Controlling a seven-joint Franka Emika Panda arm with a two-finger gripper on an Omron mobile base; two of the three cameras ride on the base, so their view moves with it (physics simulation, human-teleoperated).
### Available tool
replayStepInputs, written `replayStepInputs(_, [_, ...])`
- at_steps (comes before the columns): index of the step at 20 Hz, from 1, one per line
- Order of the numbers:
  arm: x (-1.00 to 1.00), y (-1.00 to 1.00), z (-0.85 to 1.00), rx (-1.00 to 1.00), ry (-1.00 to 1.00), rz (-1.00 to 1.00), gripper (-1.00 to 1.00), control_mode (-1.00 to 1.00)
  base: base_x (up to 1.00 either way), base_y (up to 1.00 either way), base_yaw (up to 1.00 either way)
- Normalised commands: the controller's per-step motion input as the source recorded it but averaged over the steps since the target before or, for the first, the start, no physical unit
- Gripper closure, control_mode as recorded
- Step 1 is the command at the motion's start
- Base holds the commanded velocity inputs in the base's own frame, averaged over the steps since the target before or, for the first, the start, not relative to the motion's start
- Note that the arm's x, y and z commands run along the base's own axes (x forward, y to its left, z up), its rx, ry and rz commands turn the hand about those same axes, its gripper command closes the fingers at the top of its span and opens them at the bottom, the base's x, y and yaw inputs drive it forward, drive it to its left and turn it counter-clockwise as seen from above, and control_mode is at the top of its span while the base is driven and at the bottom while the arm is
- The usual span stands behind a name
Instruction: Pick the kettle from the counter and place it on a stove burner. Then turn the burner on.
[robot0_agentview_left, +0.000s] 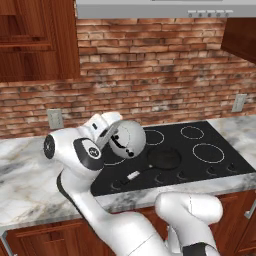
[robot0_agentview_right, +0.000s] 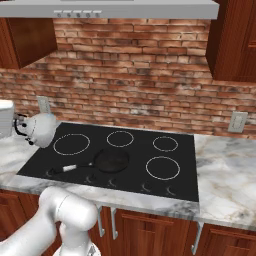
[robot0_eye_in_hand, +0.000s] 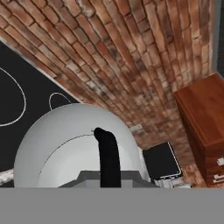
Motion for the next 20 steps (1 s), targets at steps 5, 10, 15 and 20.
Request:
replayStepInputs(5, [0.0,-1.0,0.67,0.25,-0.01,0.0,1.0,-1.0,0.0,0.0,0.0])
replayStepInputs(10, [0.0,-1.0,0.48,0.28,0.0,0.0,1.0,-1.0,0.0,0.0,0.0])
replayStepInputs(15, [0.0,-1.0,0.39,0.31,0.0,0.0,1.0,-1.0,0.0,0.0,0.0])
replayStepInputs(20, [-0.02,-1.0,0.34,0.38,-0.05,0.0,1.0,-1.0,0.0,0.0,0.0])
